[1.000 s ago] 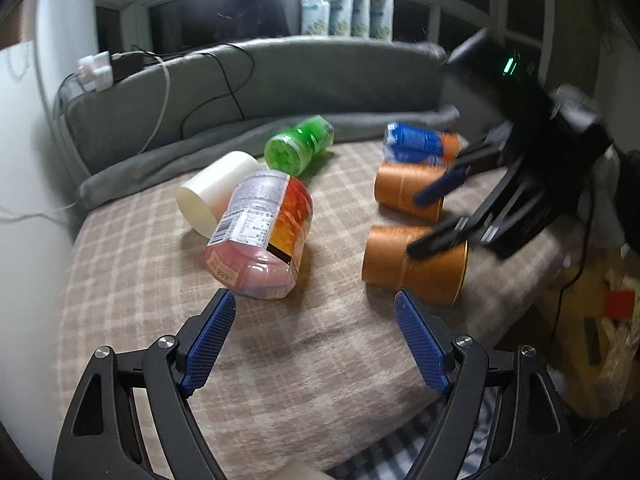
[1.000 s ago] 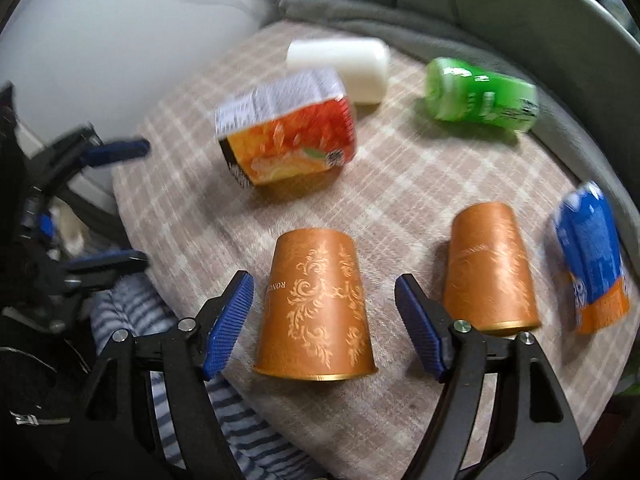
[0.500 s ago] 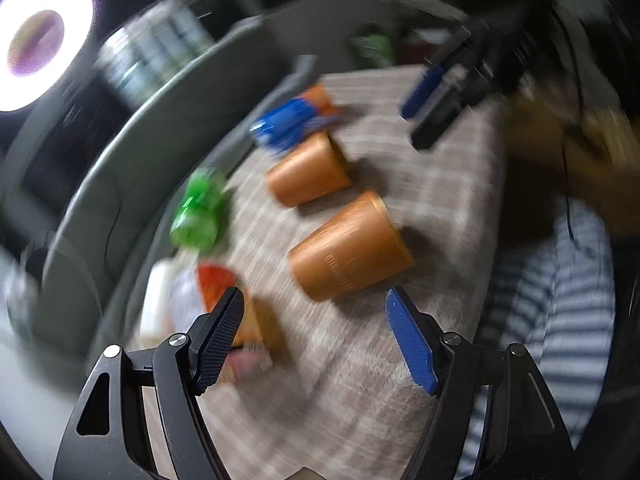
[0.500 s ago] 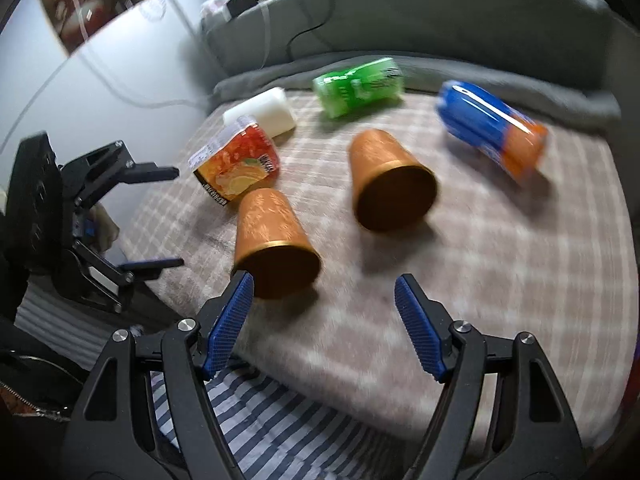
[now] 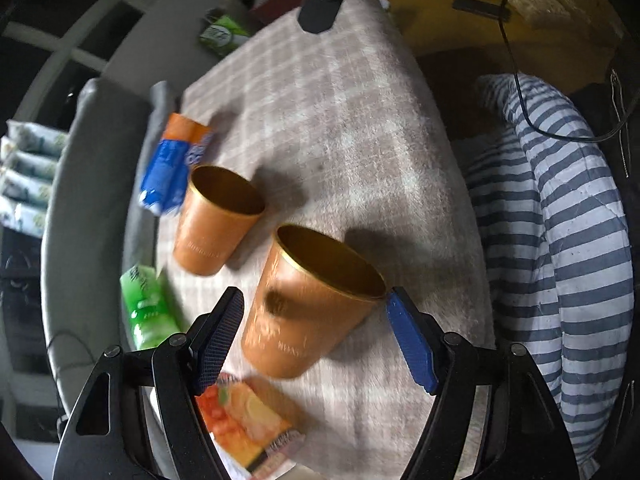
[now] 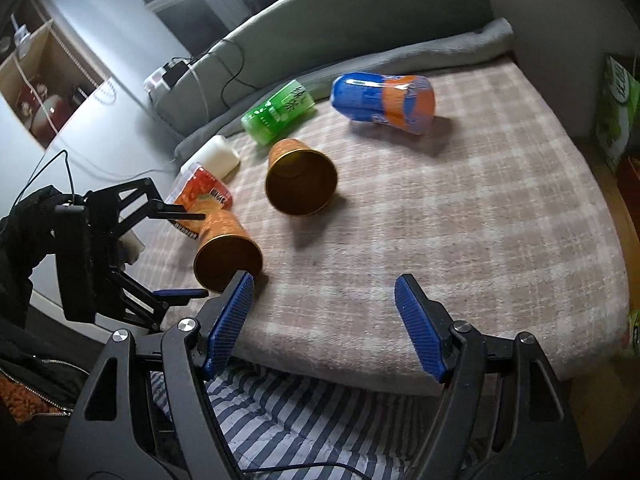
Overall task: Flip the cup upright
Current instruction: 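Grasp the orange cup with the left gripper while the right gripper opens and releases it, then rotate the held orange cup with the left gripper so its mouth faces up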
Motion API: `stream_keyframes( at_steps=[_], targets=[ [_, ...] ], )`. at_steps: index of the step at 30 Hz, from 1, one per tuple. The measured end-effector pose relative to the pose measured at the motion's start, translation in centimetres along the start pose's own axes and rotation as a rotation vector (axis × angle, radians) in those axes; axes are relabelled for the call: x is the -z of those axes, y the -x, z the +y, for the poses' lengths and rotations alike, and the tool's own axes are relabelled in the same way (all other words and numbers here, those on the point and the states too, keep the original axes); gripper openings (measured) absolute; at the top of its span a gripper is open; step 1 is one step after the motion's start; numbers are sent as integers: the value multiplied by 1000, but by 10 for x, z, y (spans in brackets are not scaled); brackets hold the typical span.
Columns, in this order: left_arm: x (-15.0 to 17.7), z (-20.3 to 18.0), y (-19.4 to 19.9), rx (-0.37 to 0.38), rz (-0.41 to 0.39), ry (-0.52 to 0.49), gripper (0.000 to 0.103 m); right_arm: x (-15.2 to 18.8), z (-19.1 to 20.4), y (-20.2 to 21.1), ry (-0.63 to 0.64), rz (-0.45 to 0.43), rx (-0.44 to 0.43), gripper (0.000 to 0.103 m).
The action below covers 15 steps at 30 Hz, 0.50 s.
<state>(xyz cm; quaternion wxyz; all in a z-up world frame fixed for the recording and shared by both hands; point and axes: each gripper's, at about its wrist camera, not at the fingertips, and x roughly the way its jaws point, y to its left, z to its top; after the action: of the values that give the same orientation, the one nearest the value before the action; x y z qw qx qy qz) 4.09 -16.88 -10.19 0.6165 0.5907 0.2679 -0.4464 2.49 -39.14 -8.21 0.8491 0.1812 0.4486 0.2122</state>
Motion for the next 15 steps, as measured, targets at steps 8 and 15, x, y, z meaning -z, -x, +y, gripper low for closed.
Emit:
stream_keyframes(
  at_steps=[8, 15],
  targets=[
    [-2, 17, -24, 28, 12, -11, 74, -2, -15, -2, -50, -1, -12, 76],
    [-7, 35, -36, 84, -19, 75, 74, -3, -14, -10, -64, 15, -26, 76]
  ],
)
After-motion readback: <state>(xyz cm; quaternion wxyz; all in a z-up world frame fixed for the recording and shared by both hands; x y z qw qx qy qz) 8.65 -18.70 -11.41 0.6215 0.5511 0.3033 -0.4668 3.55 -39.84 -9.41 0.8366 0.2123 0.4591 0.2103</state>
